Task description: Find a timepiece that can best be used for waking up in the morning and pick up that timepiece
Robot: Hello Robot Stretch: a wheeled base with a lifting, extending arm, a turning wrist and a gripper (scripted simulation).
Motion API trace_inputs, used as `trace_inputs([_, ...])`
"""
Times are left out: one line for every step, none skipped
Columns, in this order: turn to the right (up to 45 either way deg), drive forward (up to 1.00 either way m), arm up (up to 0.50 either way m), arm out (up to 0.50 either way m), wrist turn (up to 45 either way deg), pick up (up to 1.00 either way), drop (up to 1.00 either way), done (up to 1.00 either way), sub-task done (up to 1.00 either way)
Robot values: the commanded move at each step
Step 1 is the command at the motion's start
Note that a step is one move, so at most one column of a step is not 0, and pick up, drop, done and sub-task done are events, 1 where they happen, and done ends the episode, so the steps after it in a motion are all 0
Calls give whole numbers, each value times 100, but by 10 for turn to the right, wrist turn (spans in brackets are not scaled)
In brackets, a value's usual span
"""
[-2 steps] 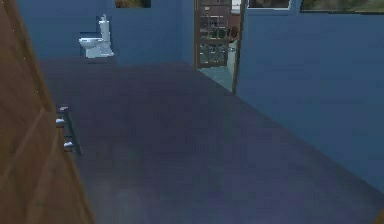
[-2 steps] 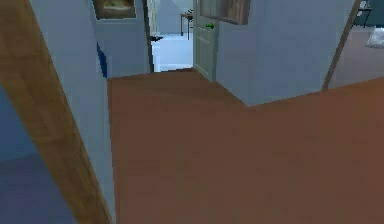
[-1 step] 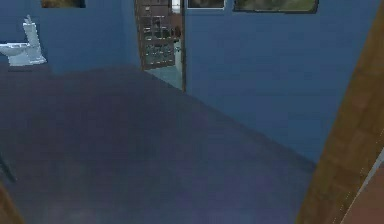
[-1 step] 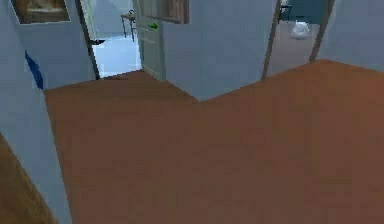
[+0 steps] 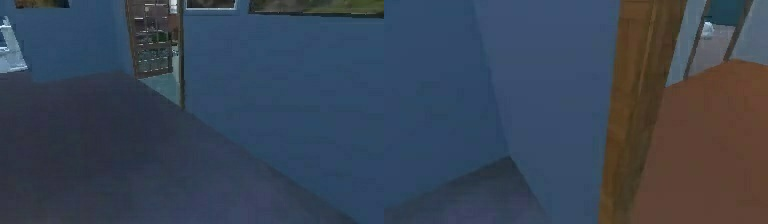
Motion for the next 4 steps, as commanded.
trace_inputs([-150, 0, 0, 0, 0, 0, 0, 0, 0])
trace_inputs([0, 100, 0, 0, 0, 0, 0, 0, 0])
trace_inputs([-30, 0, 0, 0, 0, 0, 0, 0, 0])
trace_inputs([0, 100, 0, 0, 0, 0, 0, 0, 0])
